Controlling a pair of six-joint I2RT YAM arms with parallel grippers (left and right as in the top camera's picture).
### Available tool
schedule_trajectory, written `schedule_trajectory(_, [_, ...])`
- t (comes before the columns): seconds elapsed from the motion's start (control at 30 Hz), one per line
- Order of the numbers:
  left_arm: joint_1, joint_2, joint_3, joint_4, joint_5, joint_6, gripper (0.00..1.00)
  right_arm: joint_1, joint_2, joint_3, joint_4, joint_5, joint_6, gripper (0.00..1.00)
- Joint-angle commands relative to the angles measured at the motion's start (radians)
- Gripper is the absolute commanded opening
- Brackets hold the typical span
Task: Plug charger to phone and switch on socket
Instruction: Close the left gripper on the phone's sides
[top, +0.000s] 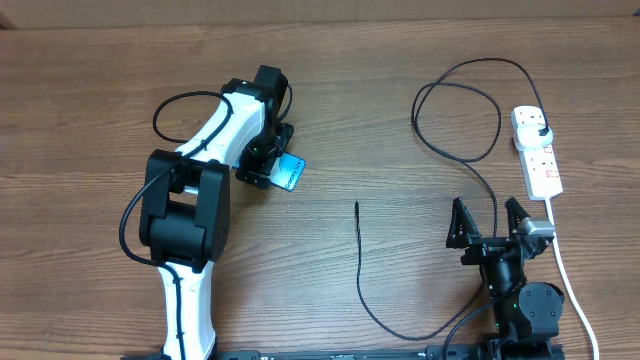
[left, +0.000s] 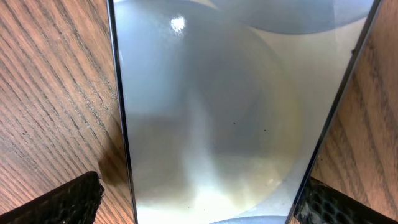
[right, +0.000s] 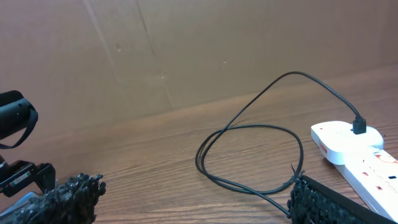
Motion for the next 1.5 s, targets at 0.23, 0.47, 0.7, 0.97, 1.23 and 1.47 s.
schedule_trajectory(0.23, [0.027,0.047,-0.016,-0.024,-0.083,-0.007,1.0,0.006,-0.009,-0.011,0.005,0.013,0.005,1.0])
schedule_trajectory(0.47, [0.033,0.047,-0.016,-0.023,-0.087,-0.01,1.0,0.006,-0.009,-0.011,0.005,0.013,0.005,1.0])
schedule_trajectory(0.7, [0.032,0.047,-0.016,-0.004,-0.084,-0.01,1.0,0.006,-0.009,-0.011,0.005,0.013,0.006,1.0])
schedule_trajectory(0.97, [0.032,0.047,-0.017,0.007,-0.103,-0.037,1.0,0.006,-0.009,-0.011,0.005,0.013,0.006,1.0])
schedule_trajectory(1.23, [0.03,0.047,-0.022,0.021,-0.101,-0.036,1.0,0.006,-0.009,-0.011,0.005,0.013,0.006,1.0])
schedule_trajectory(1.47, [0.031,0.048,-0.069,0.103,-0.035,-0.036,1.0,0.006,-0.009,-0.011,0.005,0.013,0.006,1.0])
